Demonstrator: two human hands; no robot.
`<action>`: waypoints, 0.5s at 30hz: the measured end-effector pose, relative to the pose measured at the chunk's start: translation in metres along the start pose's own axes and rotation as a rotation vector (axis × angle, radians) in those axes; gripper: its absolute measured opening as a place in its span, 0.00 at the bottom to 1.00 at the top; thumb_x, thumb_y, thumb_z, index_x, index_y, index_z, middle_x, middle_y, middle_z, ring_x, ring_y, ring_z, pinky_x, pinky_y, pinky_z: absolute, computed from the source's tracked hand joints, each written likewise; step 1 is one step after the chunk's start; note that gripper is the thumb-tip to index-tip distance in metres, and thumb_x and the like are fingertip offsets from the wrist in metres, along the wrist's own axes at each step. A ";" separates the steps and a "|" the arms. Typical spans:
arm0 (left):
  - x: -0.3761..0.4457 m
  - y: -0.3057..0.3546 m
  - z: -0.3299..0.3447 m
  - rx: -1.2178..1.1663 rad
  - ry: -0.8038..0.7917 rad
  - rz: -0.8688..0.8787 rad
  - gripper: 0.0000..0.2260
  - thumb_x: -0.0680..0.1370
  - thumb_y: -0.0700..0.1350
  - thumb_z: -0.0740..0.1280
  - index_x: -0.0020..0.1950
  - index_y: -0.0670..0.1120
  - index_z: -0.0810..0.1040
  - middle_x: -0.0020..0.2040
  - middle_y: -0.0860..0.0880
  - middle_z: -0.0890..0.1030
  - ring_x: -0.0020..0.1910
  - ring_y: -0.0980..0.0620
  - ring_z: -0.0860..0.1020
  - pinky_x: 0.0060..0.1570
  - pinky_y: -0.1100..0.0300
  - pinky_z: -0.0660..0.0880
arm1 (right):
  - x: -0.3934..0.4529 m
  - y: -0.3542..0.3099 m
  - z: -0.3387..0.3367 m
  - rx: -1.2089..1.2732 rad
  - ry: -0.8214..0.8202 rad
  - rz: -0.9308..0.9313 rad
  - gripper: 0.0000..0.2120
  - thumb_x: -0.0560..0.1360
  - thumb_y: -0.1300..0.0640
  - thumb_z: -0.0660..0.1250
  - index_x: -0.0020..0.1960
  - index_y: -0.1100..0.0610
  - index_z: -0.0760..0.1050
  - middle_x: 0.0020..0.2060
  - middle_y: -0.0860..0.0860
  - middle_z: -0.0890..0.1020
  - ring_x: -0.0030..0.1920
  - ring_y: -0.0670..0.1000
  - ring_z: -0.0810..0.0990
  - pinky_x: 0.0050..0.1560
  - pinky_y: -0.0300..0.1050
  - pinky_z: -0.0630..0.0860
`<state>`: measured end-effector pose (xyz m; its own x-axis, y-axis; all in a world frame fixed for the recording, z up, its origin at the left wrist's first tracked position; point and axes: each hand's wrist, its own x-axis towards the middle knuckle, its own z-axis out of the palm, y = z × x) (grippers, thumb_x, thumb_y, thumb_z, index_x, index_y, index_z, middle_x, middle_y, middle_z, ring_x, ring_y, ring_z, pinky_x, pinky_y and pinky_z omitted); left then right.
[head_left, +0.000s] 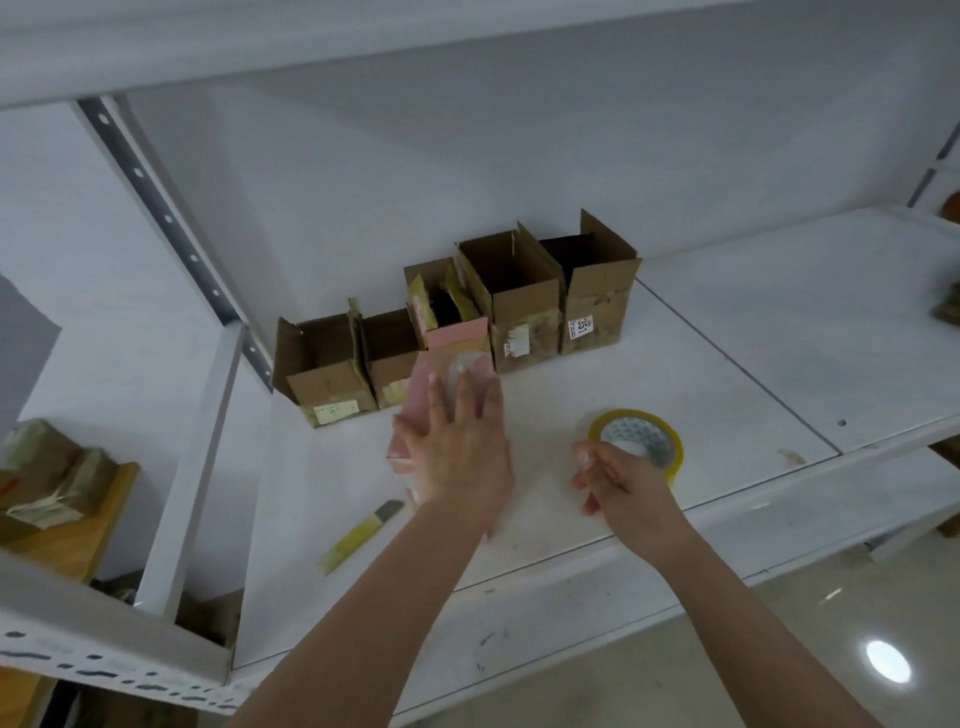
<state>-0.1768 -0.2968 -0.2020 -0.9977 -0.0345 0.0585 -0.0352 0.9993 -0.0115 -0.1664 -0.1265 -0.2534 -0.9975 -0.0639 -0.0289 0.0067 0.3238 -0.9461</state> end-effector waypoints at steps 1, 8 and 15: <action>-0.002 -0.008 -0.002 -0.015 0.016 -0.009 0.30 0.82 0.50 0.56 0.79 0.54 0.43 0.80 0.49 0.47 0.78 0.42 0.45 0.67 0.30 0.56 | 0.001 0.001 0.001 -0.008 -0.007 0.011 0.10 0.81 0.67 0.57 0.56 0.58 0.75 0.39 0.53 0.79 0.27 0.38 0.75 0.31 0.29 0.72; -0.018 -0.067 -0.017 -1.000 0.269 -0.031 0.28 0.81 0.36 0.58 0.76 0.60 0.61 0.67 0.59 0.75 0.64 0.57 0.75 0.51 0.63 0.78 | 0.008 0.000 0.005 -0.029 -0.061 0.121 0.09 0.81 0.63 0.60 0.59 0.60 0.76 0.42 0.52 0.79 0.31 0.45 0.77 0.41 0.42 0.79; -0.033 -0.060 -0.006 -1.756 0.169 -0.231 0.15 0.82 0.44 0.62 0.66 0.59 0.74 0.56 0.57 0.82 0.55 0.52 0.82 0.51 0.52 0.81 | 0.002 -0.039 0.017 0.203 -0.267 0.243 0.17 0.68 0.50 0.71 0.55 0.51 0.74 0.36 0.51 0.86 0.35 0.56 0.85 0.32 0.45 0.80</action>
<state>-0.1418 -0.3557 -0.1976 -0.9616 -0.2743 -0.0025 0.0497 -0.1833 0.9818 -0.1676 -0.1552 -0.2225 -0.9122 -0.2600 -0.3166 0.2800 0.1685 -0.9451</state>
